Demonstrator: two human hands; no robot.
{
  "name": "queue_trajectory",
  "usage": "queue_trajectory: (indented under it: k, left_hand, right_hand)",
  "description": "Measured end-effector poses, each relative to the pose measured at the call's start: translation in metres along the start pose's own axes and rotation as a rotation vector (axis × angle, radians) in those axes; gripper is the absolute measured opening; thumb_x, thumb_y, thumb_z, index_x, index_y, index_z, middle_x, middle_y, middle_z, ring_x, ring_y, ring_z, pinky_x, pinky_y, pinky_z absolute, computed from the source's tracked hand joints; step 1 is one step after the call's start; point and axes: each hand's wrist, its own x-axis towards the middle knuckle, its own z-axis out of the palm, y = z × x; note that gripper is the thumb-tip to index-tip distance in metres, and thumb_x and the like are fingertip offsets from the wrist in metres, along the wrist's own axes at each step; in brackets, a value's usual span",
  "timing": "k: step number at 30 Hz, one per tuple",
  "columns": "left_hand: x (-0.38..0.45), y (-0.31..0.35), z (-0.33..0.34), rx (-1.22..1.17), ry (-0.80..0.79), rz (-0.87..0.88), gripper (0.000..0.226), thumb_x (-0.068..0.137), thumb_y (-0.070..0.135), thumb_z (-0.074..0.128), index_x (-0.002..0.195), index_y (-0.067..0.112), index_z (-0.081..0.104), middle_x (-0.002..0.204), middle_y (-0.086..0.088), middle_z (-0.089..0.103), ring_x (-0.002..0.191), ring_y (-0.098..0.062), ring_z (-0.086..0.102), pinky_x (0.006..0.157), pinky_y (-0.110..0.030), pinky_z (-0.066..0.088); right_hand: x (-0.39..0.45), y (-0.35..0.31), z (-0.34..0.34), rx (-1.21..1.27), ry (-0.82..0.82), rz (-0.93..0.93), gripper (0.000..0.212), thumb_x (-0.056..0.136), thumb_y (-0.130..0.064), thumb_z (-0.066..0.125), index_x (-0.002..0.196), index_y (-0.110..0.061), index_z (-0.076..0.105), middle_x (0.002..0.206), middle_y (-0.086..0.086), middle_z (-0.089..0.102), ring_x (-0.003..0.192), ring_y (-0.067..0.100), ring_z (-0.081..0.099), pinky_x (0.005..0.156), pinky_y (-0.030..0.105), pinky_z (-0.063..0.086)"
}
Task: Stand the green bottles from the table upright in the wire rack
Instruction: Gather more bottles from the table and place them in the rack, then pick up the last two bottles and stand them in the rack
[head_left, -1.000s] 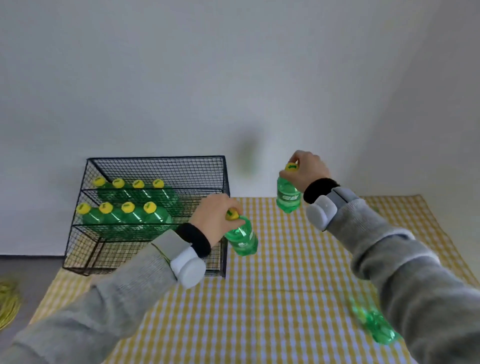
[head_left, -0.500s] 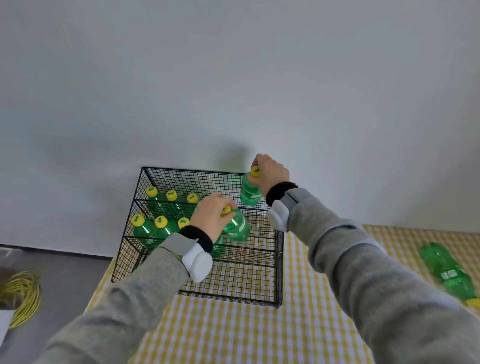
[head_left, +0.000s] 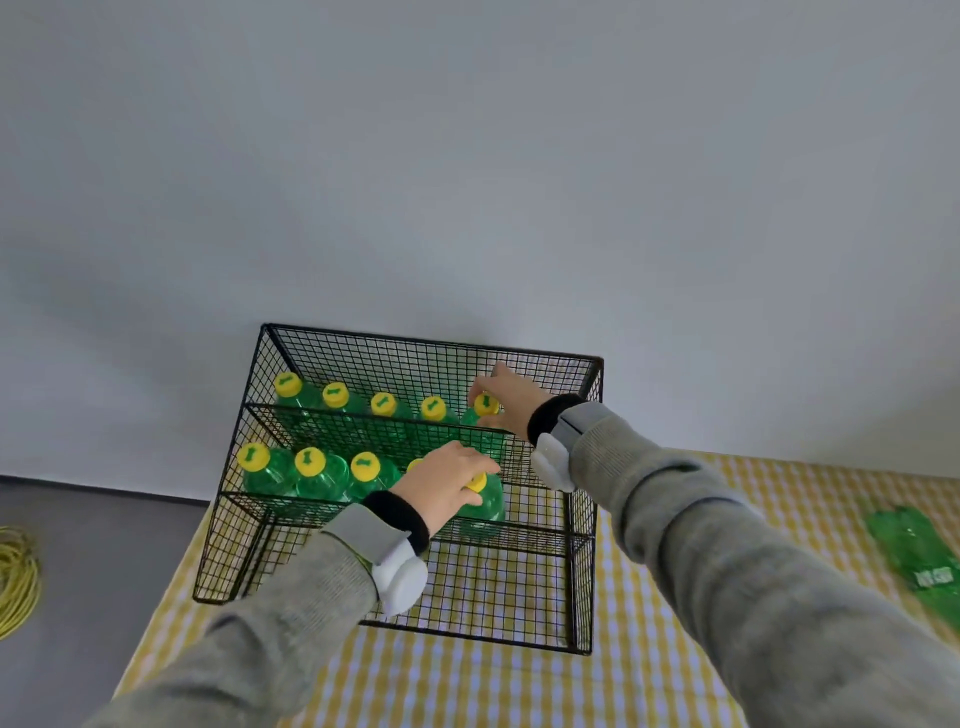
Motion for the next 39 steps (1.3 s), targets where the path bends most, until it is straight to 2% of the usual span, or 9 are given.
queue_trajectory:
  k: [8,15,21,24,27,29,33,37,39]
  left_hand:
    - [0.012,-0.003,0.001,-0.009,-0.066,0.018,0.044,0.094,0.016,0.053,0.137,0.017,0.047,0.142,-0.002,0.051,0.13,-0.019,0.039,0.108,-0.031,0.032]
    - [-0.004,0.002,-0.004,-0.043,-0.047,0.026,0.043,0.098,0.017,0.046,0.141,0.019,0.044,0.149,0.0,0.041,0.138,-0.018,0.037,0.115,-0.031,0.028]
    - [-0.029,0.02,-0.015,0.016,0.026,-0.001,0.041,0.101,0.017,0.039,0.141,0.021,0.043,0.149,0.003,0.039,0.135,-0.016,0.039,0.112,-0.027,0.032]
    - [-0.037,0.03,-0.024,0.013,0.088,-0.025,0.04,0.101,0.026,0.037,0.142,0.023,0.041,0.147,0.003,0.042,0.132,-0.017,0.044,0.11,-0.033,0.038]
    - [-0.038,0.058,-0.026,0.008,0.159,0.026,0.036,0.101,0.024,0.039,0.136,0.023,0.047,0.139,0.003,0.052,0.125,-0.015,0.051,0.105,-0.031,0.043]
    - [-0.031,0.086,-0.019,0.009,0.168,0.075,0.033,0.1,0.019,0.042,0.13,0.023,0.053,0.128,0.004,0.06,0.116,-0.013,0.057,0.098,-0.029,0.048]
    - [-0.008,0.143,0.011,0.002,0.055,0.154,0.03,0.098,0.015,0.045,0.123,0.025,0.058,0.115,0.004,0.067,0.106,-0.014,0.063,0.093,-0.032,0.051]
    - [0.023,0.205,0.057,0.009,-0.171,0.189,0.028,0.099,0.019,0.043,0.121,0.023,0.06,0.113,-0.001,0.067,0.102,-0.019,0.064,0.091,-0.031,0.05]
    - [0.039,0.24,0.082,0.021,-0.281,0.199,0.028,0.1,0.02,0.043,0.122,0.021,0.06,0.119,-0.003,0.065,0.106,-0.02,0.063,0.093,-0.031,0.05]
  right_hand:
    - [0.002,0.009,0.009,0.101,0.017,-0.031,0.034,0.09,-0.02,0.059,0.123,-0.011,0.056,0.124,0.017,0.052,0.109,0.03,0.055,0.096,0.037,0.044]
    - [-0.011,0.01,0.0,0.168,0.039,0.022,0.034,0.099,-0.017,0.04,0.129,-0.005,0.052,0.13,0.014,0.058,0.12,0.029,0.054,0.102,0.037,0.041]
    - [-0.051,0.029,-0.013,0.18,0.145,0.076,0.045,0.092,0.012,0.03,0.127,-0.006,0.053,0.127,0.015,0.061,0.12,0.028,0.055,0.106,0.037,0.042]
    - [-0.08,0.048,-0.023,0.284,0.279,0.12,0.045,0.088,0.014,0.029,0.116,-0.002,0.06,0.111,0.016,0.067,0.108,0.027,0.059,0.098,0.032,0.044]
    - [-0.127,0.082,-0.028,0.324,0.392,0.221,0.043,0.086,0.009,0.03,0.108,-0.006,0.064,0.088,0.006,0.061,0.083,0.023,0.054,0.083,0.033,0.047]
    - [-0.165,0.117,-0.023,0.297,0.41,0.328,0.043,0.086,0.006,0.03,0.104,-0.01,0.065,0.087,0.005,0.06,0.077,0.022,0.053,0.073,0.032,0.046]
    - [-0.238,0.2,0.005,0.315,0.316,0.538,0.042,0.086,0.007,0.031,0.104,-0.009,0.066,0.105,0.015,0.066,0.08,0.021,0.051,0.07,0.027,0.042]
    - [-0.319,0.278,0.04,0.377,0.252,0.769,0.038,0.084,0.006,0.035,0.093,-0.015,0.066,0.098,0.014,0.066,0.079,0.022,0.053,0.056,0.022,0.04]
    - [-0.357,0.315,0.06,0.422,0.233,0.867,0.038,0.085,0.006,0.035,0.099,-0.011,0.067,0.105,0.017,0.066,0.08,0.022,0.053,0.063,0.024,0.042]
